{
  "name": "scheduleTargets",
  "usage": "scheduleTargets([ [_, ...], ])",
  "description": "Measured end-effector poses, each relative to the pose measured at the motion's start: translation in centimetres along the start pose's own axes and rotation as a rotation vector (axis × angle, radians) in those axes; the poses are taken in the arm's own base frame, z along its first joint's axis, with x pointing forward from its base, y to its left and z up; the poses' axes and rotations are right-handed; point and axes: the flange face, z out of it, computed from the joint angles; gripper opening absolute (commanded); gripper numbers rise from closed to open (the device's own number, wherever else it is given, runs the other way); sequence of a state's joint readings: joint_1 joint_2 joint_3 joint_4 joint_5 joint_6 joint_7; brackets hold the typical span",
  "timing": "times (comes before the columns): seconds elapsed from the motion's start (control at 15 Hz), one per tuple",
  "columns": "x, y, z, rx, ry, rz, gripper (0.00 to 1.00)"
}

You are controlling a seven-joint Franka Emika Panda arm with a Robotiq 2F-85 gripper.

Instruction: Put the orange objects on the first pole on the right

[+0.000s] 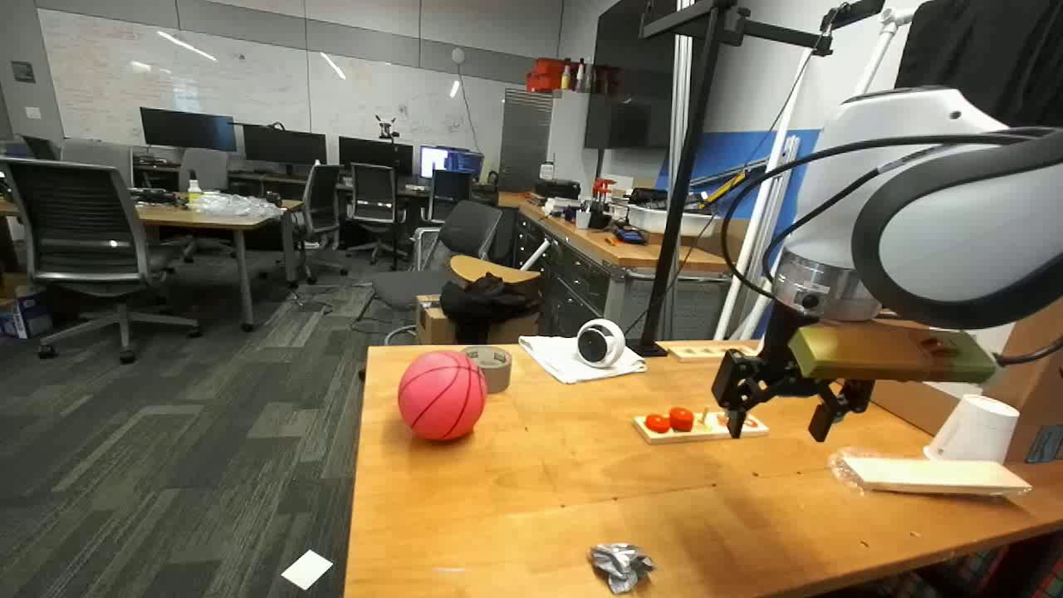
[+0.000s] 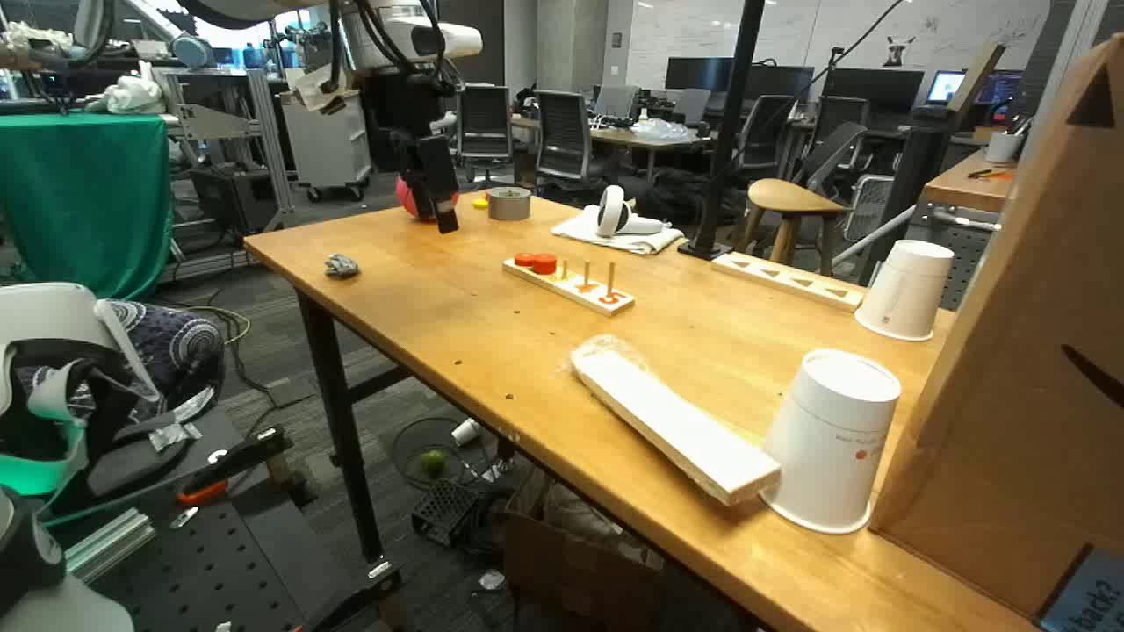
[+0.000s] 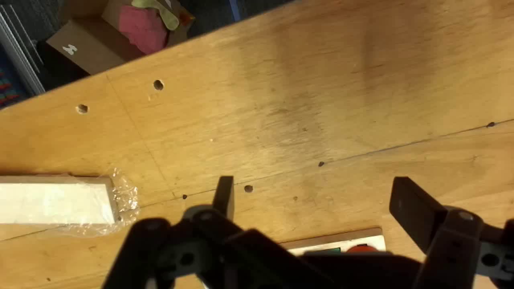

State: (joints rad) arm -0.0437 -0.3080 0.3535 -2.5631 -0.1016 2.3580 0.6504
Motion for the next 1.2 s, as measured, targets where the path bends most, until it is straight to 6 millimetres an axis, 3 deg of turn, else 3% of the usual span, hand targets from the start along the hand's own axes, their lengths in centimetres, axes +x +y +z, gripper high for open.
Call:
scheduleTargets([
  [0.6, 0.1, -0.1, -0.3, 0.005, 0.005, -0.002, 1.0],
  [0.93, 0.2, -2.0, -0.4, 0.038, 0.038, -0.076, 1.0],
  [1.2, 2.0, -3.3, -0.4, 0.059, 0.068, -0.163, 1.0],
])
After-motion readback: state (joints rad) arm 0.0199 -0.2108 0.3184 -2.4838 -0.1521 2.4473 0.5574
